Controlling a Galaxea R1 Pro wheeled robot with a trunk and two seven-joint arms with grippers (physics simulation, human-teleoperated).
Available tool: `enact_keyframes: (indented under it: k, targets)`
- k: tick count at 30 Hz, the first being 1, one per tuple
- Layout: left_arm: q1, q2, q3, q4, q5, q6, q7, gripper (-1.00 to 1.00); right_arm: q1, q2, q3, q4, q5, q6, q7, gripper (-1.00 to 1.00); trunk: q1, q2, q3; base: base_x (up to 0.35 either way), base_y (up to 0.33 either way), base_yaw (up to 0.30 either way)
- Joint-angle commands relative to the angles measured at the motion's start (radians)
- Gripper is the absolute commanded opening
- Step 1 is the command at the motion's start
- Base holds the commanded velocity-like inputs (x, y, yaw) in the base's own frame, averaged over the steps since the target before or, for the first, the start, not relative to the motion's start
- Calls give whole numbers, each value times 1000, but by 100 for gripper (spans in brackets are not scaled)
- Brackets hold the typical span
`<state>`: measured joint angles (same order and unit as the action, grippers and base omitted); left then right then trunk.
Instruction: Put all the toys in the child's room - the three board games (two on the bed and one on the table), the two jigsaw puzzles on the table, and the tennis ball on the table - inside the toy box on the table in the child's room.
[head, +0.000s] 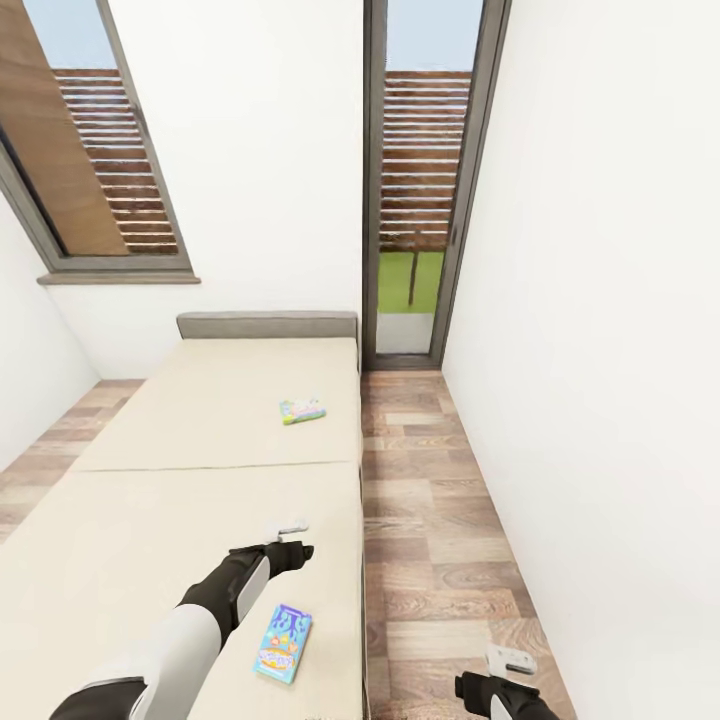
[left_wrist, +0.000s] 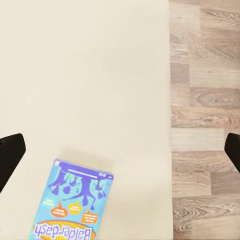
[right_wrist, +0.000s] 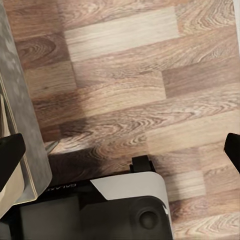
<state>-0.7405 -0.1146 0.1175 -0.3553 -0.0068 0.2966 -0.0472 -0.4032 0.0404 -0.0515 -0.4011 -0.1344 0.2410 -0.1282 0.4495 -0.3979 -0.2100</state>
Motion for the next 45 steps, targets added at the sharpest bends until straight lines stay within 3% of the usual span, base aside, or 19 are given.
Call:
enact_keyframes:
  k: [1,12,21,35,45]
  targets:
    - [0,-1,7,-2,-1,7,-5,100,0,2,-3,-2,-8,4,-4,100,1,-2,-4,0,0,0]
    - [0,-6,4,-2,-2,7,-5,100,0,10,2,-2,-5,4,-4,100,1,-2,-22,0,0,0]
    - [-1,-4,5,-2,-2,8,-5,100,0,-2,-2,-2,-6,4,-4,100,1,-2,-36,0,0,0]
    - [0,-2,1,-2,-3,8,-6,100,1,1,-2,-2,-7,4,-4,100,1,-2,-59,0,0,0]
    - [0,28,2,-2,-3,7,-8,100,1,0,-2,-1,-8,-29,-4,100,1,-2,-76,0,0,0]
